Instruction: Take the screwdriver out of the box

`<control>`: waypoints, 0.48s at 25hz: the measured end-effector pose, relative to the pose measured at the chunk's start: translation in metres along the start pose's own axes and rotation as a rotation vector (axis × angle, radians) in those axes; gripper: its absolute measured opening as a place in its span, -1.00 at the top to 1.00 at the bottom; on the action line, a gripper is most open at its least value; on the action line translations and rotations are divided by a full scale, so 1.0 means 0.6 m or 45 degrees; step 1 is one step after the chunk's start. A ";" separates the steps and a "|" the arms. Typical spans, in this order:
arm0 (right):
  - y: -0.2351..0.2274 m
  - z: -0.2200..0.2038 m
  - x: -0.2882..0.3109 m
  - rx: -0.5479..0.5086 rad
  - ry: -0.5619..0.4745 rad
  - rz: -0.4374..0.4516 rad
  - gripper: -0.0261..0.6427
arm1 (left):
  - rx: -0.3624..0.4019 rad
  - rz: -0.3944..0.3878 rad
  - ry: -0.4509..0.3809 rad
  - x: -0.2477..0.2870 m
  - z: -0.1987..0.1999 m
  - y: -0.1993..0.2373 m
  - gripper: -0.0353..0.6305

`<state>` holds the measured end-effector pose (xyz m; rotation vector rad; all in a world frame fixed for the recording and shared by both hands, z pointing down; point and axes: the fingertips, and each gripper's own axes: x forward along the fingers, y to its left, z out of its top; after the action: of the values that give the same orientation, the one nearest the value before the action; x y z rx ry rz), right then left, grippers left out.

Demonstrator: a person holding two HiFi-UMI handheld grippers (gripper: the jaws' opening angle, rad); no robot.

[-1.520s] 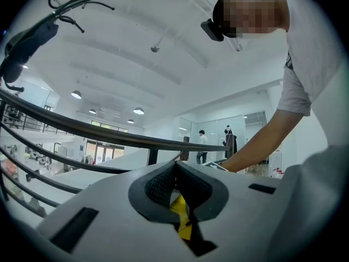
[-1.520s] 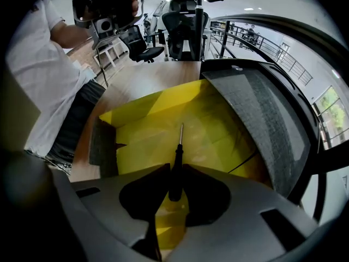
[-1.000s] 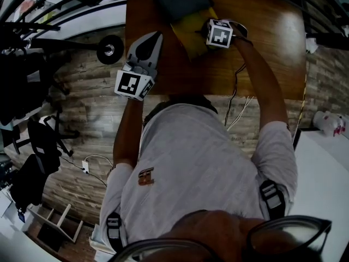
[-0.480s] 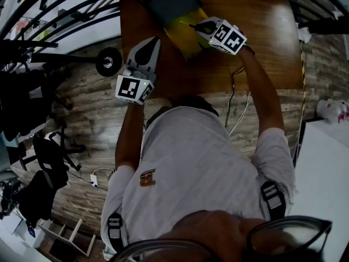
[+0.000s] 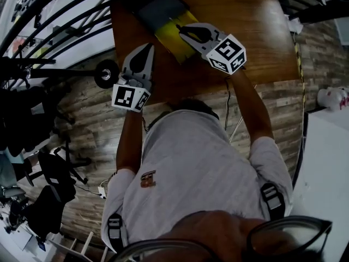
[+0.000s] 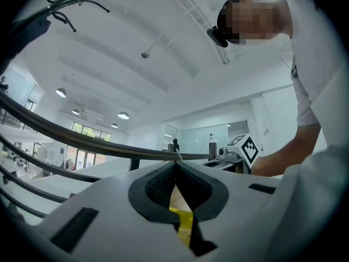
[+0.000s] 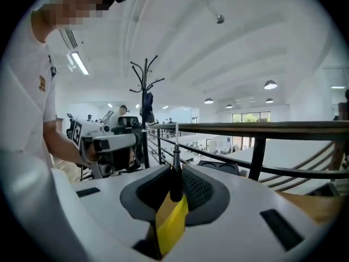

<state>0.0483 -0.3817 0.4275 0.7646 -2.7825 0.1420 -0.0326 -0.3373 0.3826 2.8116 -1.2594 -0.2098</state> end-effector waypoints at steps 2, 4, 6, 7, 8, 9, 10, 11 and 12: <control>0.014 0.025 -0.011 0.025 -0.079 -0.011 0.69 | 0.005 -0.008 -0.016 -0.001 0.012 -0.004 0.83; 0.029 0.045 -0.020 0.068 -0.160 -0.017 0.69 | 0.013 -0.017 -0.030 -0.007 0.022 -0.007 0.83; 0.046 0.061 -0.026 0.108 -0.232 -0.023 0.69 | 0.022 -0.027 -0.041 -0.015 0.030 -0.008 0.83; 0.054 0.068 -0.028 0.121 -0.264 -0.023 0.69 | 0.027 -0.032 -0.046 -0.019 0.034 -0.007 0.83; 0.062 0.074 -0.029 0.131 -0.294 -0.021 0.69 | 0.032 -0.035 -0.050 -0.023 0.037 -0.006 0.83; 0.069 0.080 -0.029 0.140 -0.319 -0.018 0.69 | 0.037 -0.038 -0.053 -0.026 0.041 -0.004 0.83; 0.076 0.085 -0.029 0.148 -0.341 -0.016 0.69 | 0.041 -0.041 -0.057 -0.029 0.044 -0.003 0.83; 0.082 0.089 -0.029 0.156 -0.360 -0.015 0.69 | 0.044 -0.044 -0.061 -0.032 0.048 -0.003 0.83; 0.088 0.092 -0.030 0.163 -0.377 -0.014 0.69 | 0.047 -0.048 -0.064 -0.035 0.051 -0.003 0.83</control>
<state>0.0239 -0.3364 0.3679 0.8976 -3.0716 0.2237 -0.0496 -0.3203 0.3543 2.8800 -1.2337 -0.2630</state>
